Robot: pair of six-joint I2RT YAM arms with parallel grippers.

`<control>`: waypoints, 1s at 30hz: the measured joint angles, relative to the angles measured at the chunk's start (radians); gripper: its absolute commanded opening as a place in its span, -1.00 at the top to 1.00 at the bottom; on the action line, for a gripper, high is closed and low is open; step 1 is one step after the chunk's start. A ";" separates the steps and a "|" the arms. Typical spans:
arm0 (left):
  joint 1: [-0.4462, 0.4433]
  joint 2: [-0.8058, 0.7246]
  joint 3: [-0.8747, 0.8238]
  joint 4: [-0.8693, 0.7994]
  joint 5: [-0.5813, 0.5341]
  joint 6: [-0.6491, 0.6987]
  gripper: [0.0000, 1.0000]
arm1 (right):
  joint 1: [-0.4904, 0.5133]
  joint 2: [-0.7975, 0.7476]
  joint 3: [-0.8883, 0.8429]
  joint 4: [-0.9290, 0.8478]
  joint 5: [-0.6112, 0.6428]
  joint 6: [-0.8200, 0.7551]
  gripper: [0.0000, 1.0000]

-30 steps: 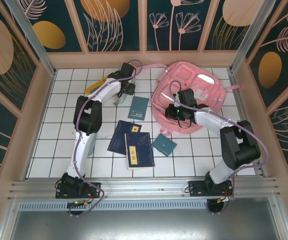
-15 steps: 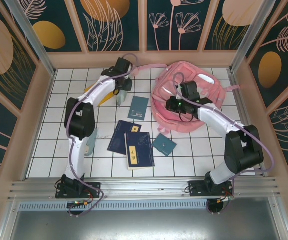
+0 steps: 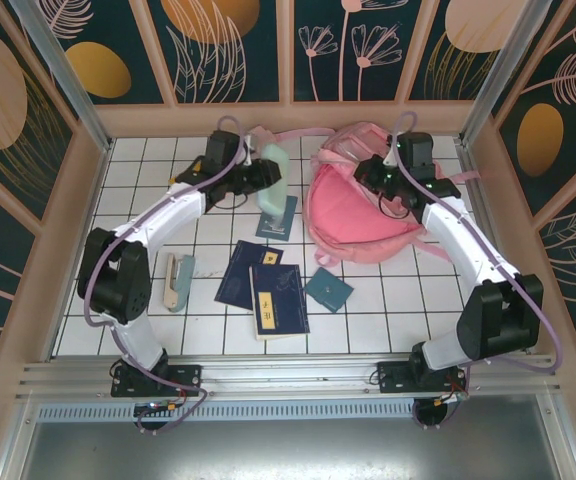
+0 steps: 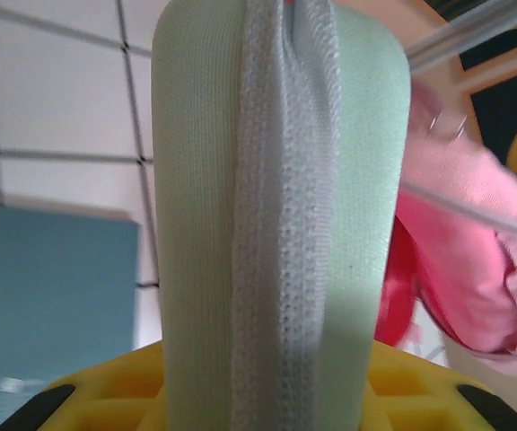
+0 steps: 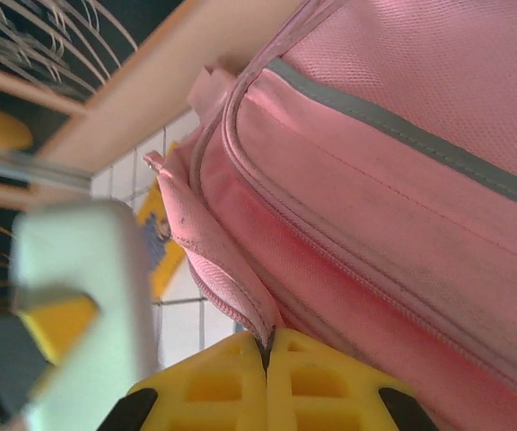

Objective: Pack the student bag

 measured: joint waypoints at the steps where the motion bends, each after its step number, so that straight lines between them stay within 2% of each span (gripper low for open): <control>1: -0.023 0.010 -0.003 0.027 0.018 -0.035 0.39 | -0.003 -0.006 0.000 0.009 0.001 0.029 1.00; 7: -0.134 0.084 0.021 0.236 0.098 -0.232 0.40 | -0.006 -0.022 0.018 0.023 0.048 0.186 1.00; 13: -0.163 0.196 0.092 0.351 0.114 -0.391 0.40 | -0.006 -0.025 0.073 0.007 0.148 0.320 1.00; 18: -0.169 0.323 0.282 0.329 0.105 -0.429 0.38 | -0.006 -0.032 0.116 -0.011 0.220 0.396 1.00; 23: -0.170 0.512 0.636 0.196 0.092 -0.399 0.31 | 0.000 -0.032 0.202 -0.059 0.277 0.427 1.00; 30: -0.164 0.619 0.813 0.073 0.082 -0.373 0.26 | 0.088 -0.032 0.340 -0.163 0.429 0.416 1.00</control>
